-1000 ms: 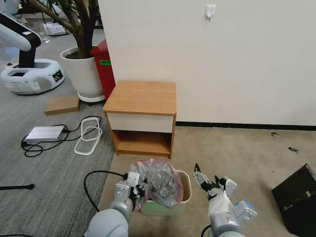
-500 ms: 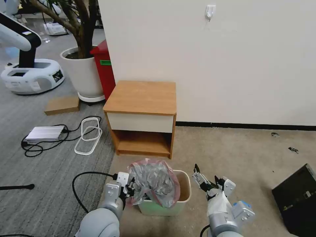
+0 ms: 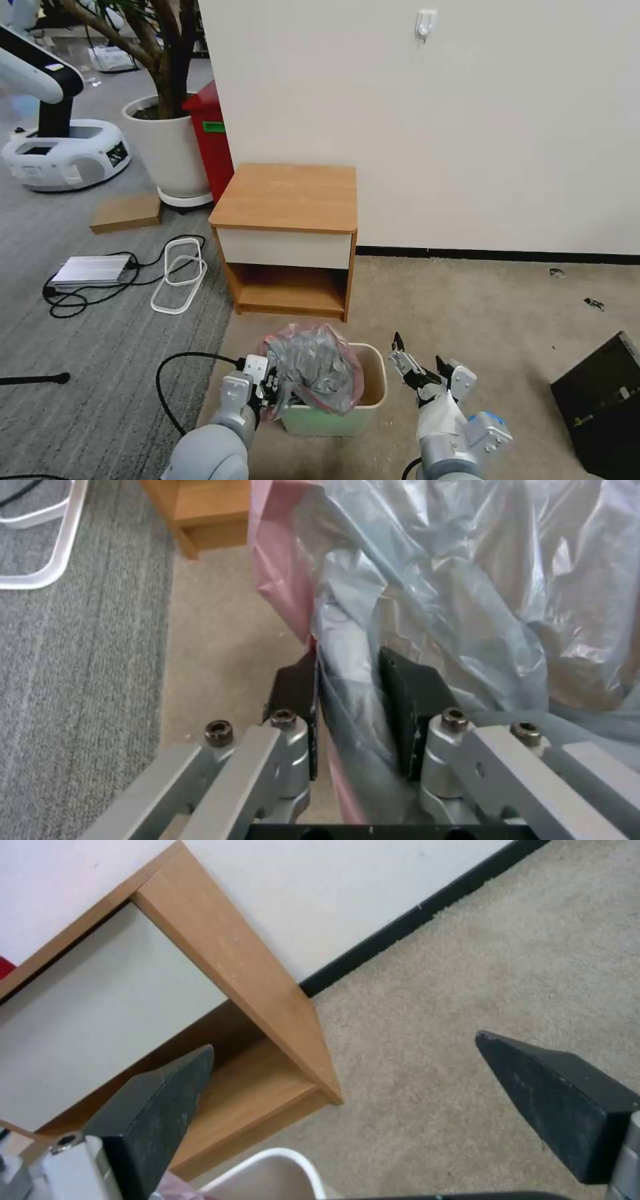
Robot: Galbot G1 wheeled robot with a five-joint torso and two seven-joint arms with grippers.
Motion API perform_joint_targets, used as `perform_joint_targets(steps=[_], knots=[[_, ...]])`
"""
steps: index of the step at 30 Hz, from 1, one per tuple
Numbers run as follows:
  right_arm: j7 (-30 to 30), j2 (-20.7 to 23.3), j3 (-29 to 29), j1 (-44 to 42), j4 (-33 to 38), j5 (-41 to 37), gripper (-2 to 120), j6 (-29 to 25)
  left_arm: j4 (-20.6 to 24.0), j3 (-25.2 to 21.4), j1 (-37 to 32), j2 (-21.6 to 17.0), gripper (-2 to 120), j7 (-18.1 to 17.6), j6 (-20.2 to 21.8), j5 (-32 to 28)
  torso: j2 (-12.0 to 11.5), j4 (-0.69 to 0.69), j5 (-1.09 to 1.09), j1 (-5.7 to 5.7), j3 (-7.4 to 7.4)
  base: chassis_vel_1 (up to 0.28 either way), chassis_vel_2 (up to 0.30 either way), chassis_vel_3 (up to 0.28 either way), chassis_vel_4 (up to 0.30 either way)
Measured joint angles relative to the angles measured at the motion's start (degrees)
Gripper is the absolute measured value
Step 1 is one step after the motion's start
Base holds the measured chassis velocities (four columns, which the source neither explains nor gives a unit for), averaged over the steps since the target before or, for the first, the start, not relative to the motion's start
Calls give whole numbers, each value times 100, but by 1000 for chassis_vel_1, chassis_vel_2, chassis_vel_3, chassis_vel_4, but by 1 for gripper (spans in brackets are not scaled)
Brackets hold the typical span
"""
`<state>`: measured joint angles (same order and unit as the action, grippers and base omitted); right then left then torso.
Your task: Pick up the garbage bag from the table and place it over the trash can.
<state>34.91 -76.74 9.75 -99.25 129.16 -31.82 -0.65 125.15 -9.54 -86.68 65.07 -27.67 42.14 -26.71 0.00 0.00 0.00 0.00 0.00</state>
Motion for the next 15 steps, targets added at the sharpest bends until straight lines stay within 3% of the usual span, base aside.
perform_joint_targets(steps=[7, 15], knots=[[6, -1, 16, -18, -6, 31, 100, -17, -231, 100, 115, 131, 12, 11, -28, -9, 0, 0, 1, 0, 0, 0, 0, 0, 0], [-81, 27, 17, -8, 79, 179, 100, -5, -269, 63, 106, 197, 10, -51, -140, -191, 0, 0, 1, 0, 0, 0, 0, 0, 0]])
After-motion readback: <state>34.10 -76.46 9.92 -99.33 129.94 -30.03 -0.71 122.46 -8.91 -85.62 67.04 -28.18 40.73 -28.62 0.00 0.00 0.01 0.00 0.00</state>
